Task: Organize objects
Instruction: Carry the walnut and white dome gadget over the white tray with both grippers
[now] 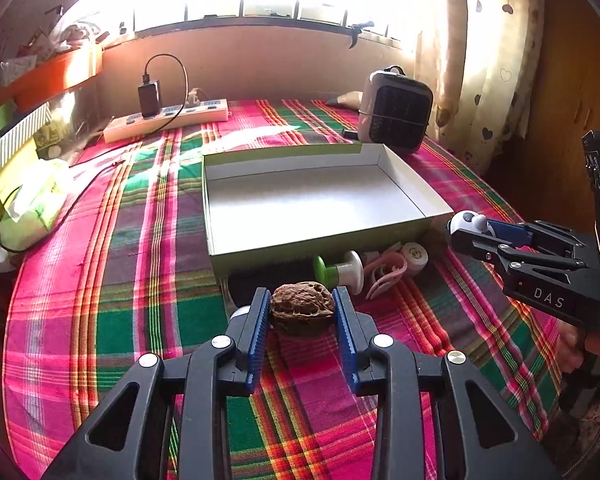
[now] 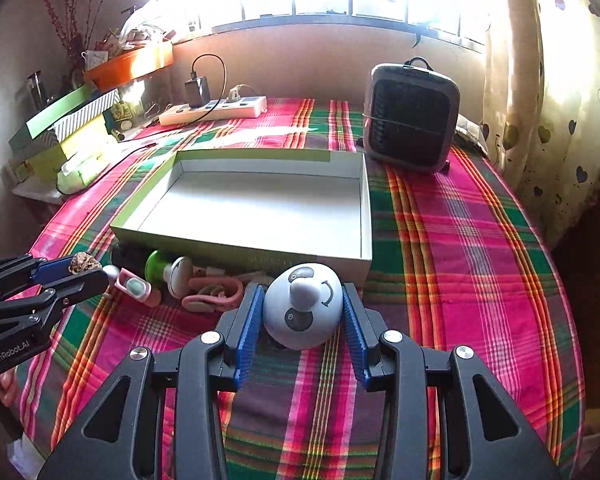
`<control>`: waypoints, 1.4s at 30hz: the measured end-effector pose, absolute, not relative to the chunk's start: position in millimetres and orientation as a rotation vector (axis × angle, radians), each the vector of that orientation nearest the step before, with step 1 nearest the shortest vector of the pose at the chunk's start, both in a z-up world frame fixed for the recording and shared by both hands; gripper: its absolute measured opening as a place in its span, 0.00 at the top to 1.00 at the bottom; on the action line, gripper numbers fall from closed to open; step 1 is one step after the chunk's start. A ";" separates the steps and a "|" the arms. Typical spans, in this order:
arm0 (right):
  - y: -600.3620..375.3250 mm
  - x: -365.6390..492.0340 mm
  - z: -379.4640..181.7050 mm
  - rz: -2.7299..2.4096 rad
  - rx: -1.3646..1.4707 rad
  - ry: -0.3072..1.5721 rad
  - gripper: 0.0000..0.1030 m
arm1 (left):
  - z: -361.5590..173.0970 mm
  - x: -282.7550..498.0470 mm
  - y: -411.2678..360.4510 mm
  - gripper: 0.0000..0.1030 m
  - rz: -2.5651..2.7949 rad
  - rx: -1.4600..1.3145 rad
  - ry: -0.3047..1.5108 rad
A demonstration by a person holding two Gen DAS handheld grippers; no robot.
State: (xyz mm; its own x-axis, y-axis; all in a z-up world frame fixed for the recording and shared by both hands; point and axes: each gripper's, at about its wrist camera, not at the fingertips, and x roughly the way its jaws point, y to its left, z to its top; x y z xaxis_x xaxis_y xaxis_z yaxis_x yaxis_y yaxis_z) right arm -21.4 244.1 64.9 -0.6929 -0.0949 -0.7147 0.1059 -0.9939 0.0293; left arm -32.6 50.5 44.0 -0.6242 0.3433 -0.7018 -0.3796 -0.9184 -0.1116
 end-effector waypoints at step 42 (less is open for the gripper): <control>242.0 -183.6 46.3 -2.735 1.309 0.090 0.61 | 30.2 -195.6 81.3 0.71 2.516 -1.238 0.085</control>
